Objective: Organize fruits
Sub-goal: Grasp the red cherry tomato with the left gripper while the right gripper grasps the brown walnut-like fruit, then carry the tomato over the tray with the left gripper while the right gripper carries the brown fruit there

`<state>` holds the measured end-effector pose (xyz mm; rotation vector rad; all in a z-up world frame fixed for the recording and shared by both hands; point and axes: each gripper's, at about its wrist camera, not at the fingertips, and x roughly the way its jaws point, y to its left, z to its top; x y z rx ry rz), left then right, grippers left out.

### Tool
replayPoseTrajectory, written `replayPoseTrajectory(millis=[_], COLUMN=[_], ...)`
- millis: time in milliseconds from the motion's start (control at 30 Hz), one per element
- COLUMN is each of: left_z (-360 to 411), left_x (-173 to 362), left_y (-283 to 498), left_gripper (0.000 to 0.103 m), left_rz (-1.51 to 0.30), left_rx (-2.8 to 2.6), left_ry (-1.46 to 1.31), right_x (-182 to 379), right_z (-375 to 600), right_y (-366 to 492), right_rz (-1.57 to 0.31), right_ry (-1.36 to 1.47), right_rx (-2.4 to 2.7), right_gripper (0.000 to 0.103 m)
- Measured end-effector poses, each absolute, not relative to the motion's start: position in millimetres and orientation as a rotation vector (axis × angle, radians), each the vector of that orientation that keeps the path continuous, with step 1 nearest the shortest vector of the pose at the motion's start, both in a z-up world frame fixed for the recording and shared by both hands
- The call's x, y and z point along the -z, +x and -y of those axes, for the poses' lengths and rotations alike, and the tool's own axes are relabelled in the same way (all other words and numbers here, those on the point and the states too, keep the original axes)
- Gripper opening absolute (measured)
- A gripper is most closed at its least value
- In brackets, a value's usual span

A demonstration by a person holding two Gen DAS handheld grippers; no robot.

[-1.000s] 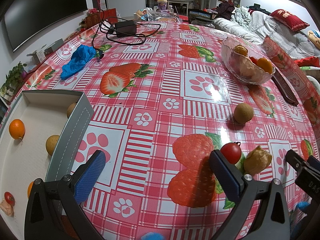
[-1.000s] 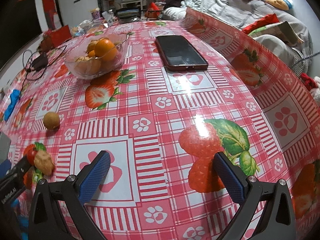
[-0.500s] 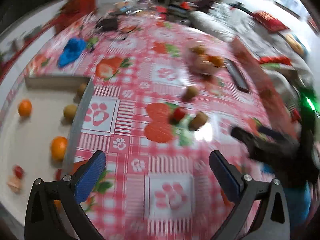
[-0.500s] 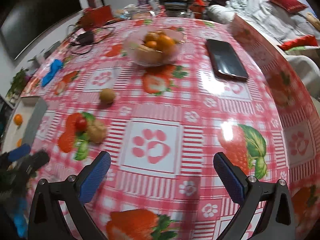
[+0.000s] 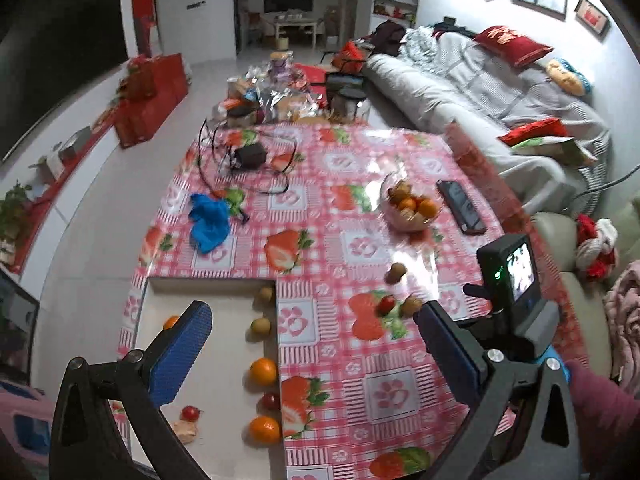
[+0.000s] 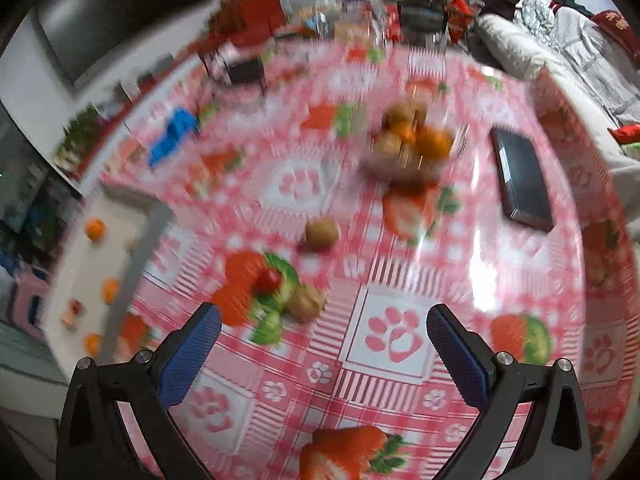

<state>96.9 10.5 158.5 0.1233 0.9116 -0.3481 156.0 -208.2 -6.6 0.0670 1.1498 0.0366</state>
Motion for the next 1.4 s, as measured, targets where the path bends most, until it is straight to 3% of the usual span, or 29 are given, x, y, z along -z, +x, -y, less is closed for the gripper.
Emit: replayPoseTrajectory(millis=[67, 133, 267, 333, 400, 433, 467, 633, 733, 800, 933, 967, 1000, 1067, 1400], left_z=[-6.3, 1.8, 24.2, 29.7, 35.3, 39.5, 43.6, 76.0, 100.3, 113.0, 130.7, 132.3, 133.6, 136.8, 110.9], left_x=[-135.9, -113.1, -71.6, -59.3, -51.1, -47.2, -44.5, -19.6, 6.3, 24.9, 42.6, 42.7, 42.0, 40.1, 12.0], left_y=[99.4, 102.5, 105.6, 110.1, 114.5, 116.4, 117.5, 130.7, 144.1, 152.1, 160.4, 160.3, 160.5, 159.1, 129.7], left_gripper=[0.103, 0.103, 0.103, 0.103, 0.103, 0.103, 0.103, 0.100, 0.093, 0.078, 0.069, 0.063, 0.046, 0.024, 0.024], left_rz=[-0.942, -0.961, -0.983, -1.000, -1.008, -1.004, -0.998, -1.006, -1.052, -1.088, -1.069, -1.064, -1.059, -1.053, -1.040], left_rx=[0.358, 0.335, 0.317, 0.320, 0.314, 0.312, 0.314, 0.351, 0.373, 0.370, 0.341, 0.353, 0.358, 0.373, 0.364], left_ry=[0.135, 0.172, 0.229, 0.214, 0.206, 0.206, 0.209, 0.200, 0.206, 0.210, 0.234, 0.225, 0.216, 0.227, 0.194], right_x=[27.5, 36.1, 39.0, 39.6, 43.0, 43.6, 43.0, 33.6, 24.6, 18.4, 9.8, 7.9, 7.0, 6.1, -4.7], right_z=[207.8, 204.6, 195.3, 191.4, 188.9, 187.8, 189.3, 224.1, 247.0, 257.6, 269.8, 272.8, 274.2, 276.6, 268.2], right_y=[155.4, 156.2, 159.1, 159.9, 162.3, 161.9, 160.7, 146.2, 130.5, 117.2, 98.4, 93.4, 91.7, 88.1, 74.4], right_rz=[-1.149, -1.144, -1.100, -1.096, -1.098, -1.090, -1.081, -1.045, -1.029, -1.019, -1.003, -0.998, -0.995, -0.989, -0.966], right_ry=[0.059, 0.051, 0.001, -0.006, -0.027, -0.043, -0.043, 0.109, 0.199, 0.214, 0.230, 0.235, 0.238, 0.245, 0.253], right_rx=[-0.010, -0.018, -0.028, -0.046, -0.045, -0.040, -0.042, -0.022, -0.015, -0.003, 0.010, 0.013, 0.015, 0.018, -0.001], right_gripper=[0.099, 0.084, 0.082, 0.056, 0.044, 0.032, 0.030, 0.030, 0.030, 0.030, 0.030, 0.030, 0.030, 0.030, 0.030])
